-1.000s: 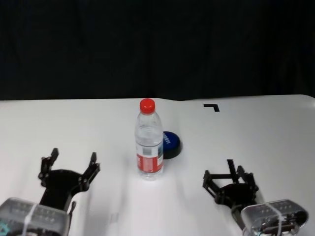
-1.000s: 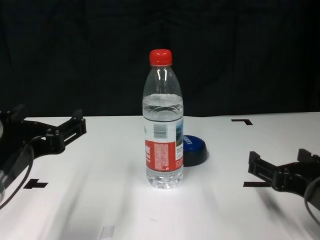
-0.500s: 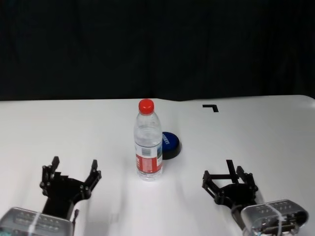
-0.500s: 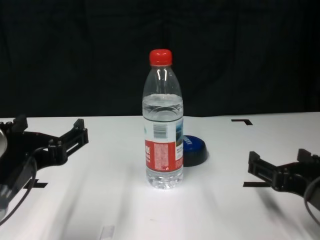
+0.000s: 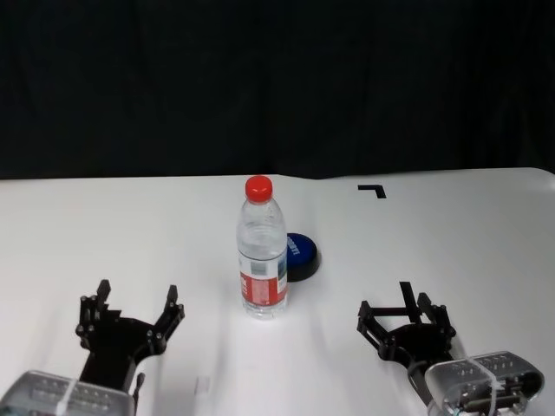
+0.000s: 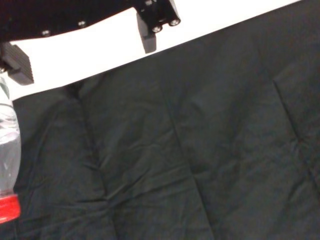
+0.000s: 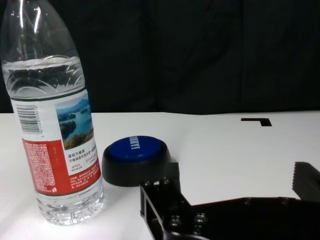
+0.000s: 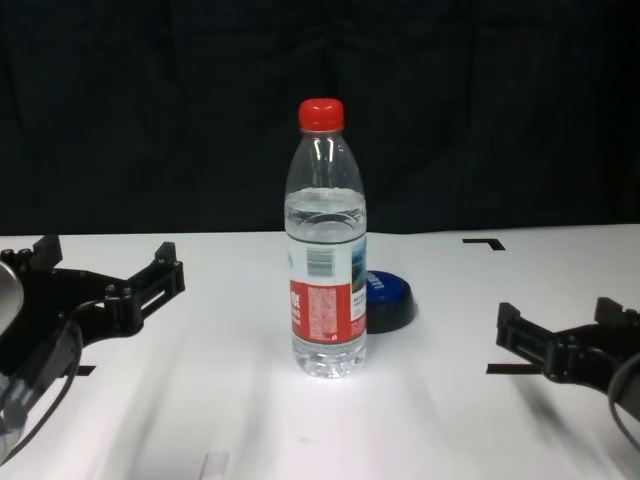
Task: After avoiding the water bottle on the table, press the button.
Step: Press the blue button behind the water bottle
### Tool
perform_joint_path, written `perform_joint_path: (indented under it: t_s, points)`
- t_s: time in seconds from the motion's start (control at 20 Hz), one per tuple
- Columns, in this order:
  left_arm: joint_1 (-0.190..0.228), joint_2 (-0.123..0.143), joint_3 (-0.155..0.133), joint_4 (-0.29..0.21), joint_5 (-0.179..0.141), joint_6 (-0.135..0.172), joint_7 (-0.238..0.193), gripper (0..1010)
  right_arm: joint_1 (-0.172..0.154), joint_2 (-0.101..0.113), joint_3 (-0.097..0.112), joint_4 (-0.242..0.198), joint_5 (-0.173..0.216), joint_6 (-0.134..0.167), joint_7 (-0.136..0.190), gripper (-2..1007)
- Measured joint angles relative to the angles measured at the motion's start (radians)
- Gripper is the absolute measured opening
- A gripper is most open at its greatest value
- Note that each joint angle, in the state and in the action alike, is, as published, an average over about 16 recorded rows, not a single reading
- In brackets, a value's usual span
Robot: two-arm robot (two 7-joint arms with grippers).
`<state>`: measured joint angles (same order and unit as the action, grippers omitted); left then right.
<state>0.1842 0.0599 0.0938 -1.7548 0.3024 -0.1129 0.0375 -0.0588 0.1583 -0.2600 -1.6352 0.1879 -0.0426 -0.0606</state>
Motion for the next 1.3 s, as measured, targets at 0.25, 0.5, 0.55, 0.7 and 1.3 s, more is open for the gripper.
perform_joint_path:
  t_s: [0.25,0.5,0.55,0.7,1.3]
  points:
    - [0.003,-0.003,0.002,-0.001,0.006,0.004,0.003,1010,0.000,0.000,0.000,0.000,0.000,0.000,0.000,1003]
    - [0.003,-0.005,0.002,-0.002,0.010,0.008,0.006,1009,0.000,0.000,0.000,0.000,0.000,0.000,0.000,1003]
    - [0.003,-0.005,0.002,-0.002,0.010,0.009,0.006,1009,0.000,0.000,0.000,0.000,0.000,0.000,0.000,1003]
    - [0.003,-0.005,0.002,-0.002,0.011,0.010,0.006,1009,0.000,0.000,0.000,0.000,0.000,0.000,0.000,1003]
    - [0.003,-0.004,0.002,-0.001,0.009,0.007,0.005,1009,0.000,0.000,0.000,0.000,0.000,0.000,0.000,1003]
